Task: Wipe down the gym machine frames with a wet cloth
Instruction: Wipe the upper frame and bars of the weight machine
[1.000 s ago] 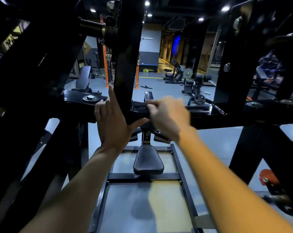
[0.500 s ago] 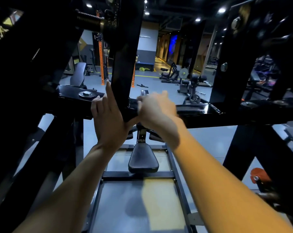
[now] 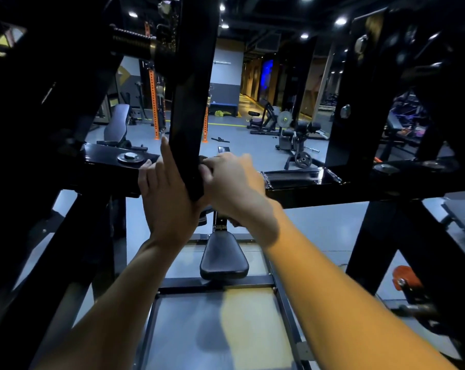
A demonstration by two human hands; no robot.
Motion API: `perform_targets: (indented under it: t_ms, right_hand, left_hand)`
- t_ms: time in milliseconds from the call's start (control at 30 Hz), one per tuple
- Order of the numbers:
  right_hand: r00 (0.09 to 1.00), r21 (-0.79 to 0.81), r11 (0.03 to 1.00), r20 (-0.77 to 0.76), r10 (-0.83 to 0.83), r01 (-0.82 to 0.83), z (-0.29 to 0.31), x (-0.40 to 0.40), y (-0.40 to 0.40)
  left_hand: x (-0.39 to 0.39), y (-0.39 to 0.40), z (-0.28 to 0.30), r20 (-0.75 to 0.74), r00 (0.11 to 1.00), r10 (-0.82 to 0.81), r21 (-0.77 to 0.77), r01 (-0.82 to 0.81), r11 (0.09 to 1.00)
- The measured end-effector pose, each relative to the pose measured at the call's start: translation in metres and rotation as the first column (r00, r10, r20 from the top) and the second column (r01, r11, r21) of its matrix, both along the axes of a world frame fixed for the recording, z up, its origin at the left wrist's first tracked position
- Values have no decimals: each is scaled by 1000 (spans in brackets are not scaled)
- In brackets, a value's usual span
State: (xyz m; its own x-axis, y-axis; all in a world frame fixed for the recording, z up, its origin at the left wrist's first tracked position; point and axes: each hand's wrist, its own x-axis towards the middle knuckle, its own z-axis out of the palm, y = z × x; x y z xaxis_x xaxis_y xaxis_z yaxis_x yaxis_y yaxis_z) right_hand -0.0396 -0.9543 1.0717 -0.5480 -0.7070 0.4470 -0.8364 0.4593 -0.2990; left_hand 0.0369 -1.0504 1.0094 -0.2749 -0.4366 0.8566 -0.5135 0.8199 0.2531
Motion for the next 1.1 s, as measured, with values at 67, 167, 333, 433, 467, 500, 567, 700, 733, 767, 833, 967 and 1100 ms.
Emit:
perform_targets:
  t_ms: [67, 167, 333, 433, 467, 500, 567, 700, 733, 767, 833, 967, 1100]
  right_hand:
    - [993, 63, 998, -110, 30, -23, 1, -3, 14]
    - [963, 218, 952, -210, -171, 216, 9, -31, 84]
    - [793, 194, 771, -218, -569, 607, 22, -49, 112]
    - [920, 157, 909, -132, -368, 386, 12, -12, 48]
    - [961, 137, 955, -124, -248, 264, 6, -1, 30]
    - [978, 131, 978, -153, -141, 161, 2, 9, 20]
    - [972, 175, 984, -234, -1, 44, 7, 12, 27]
    - [929, 240, 916, -269, -256, 321, 13, -45, 97]
    - [891, 219, 872, -240, -386, 437, 14, -56, 117]
    - [857, 205, 836, -201, -474, 510, 14, -62, 127]
    - [845, 188, 824, -116, -522, 535, 15, -52, 115]
    - [979, 106, 977, -106, -175, 186, 9, 7, 29]
    - [978, 135, 990, -210, -14, 43, 9, -1, 31]
  left_hand:
    - [0, 0, -1, -19, 1000, -10, 11, 10, 1000]
    - [1, 0, -1, 18, 1000, 6, 8, -6, 1000]
    - [0, 5, 0, 52, 996, 78, -2, -78, 997]
    - [0, 4, 0, 38, 998, 47, 5, -48, 999]
    - [1, 3, -1, 19, 1000, 18, 7, -18, 1000]
    - [1, 3, -1, -5, 1000, -9, 4, 9, 1000]
    - [2, 1, -1, -21, 999, -26, 8, 26, 1000]
    - [4, 4, 0, 43, 999, 20, 18, -21, 1000]
    - [4, 5, -1, 44, 999, 19, 18, -20, 1000]
    - [4, 5, 0, 39, 999, 18, 20, -19, 1000]
    - [3, 5, -1, 35, 999, 18, 22, -19, 1000]
    - [4, 7, 2, 16, 1000, -21, 36, 21, 999]
    - [5, 6, 1, -25, 998, -53, 34, 54, 998]
